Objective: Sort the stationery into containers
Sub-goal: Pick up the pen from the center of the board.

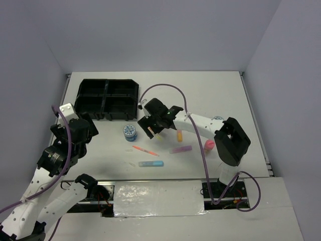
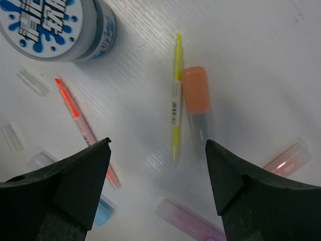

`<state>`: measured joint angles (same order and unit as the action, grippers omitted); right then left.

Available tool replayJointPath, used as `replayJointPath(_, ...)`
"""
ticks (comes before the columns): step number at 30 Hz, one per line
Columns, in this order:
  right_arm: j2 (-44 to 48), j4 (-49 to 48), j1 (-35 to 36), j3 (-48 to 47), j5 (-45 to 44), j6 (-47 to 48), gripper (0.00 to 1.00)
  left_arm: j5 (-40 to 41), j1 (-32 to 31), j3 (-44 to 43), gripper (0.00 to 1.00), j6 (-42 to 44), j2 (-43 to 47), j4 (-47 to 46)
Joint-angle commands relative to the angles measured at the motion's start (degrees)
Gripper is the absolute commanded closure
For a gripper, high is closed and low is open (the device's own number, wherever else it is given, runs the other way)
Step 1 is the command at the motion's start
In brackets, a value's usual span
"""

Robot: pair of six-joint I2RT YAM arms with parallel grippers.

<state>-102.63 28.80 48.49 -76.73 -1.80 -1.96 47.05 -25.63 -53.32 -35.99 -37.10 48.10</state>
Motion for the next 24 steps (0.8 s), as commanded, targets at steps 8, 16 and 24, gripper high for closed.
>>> replayJointPath(8,-3.9,-7.8,1.7,0.7,3.1,-2.6,0.28,-1.2,0.3,0.2,0.01,1.9,-0.3,-2.7)
replayJointPath(16,-6.8,-7.7,1.8,-0.5,3.0,-2.4,0.32,-1.1,0.3,0.3,0.01,1.9,0.1,-2.7)
replayJointPath(24,-11.2,-5.6,1.5,-2.8,0.4,-1.5,0.32,-1.2,0.3,0.2,0.01,1.9,0.4,-2.7)
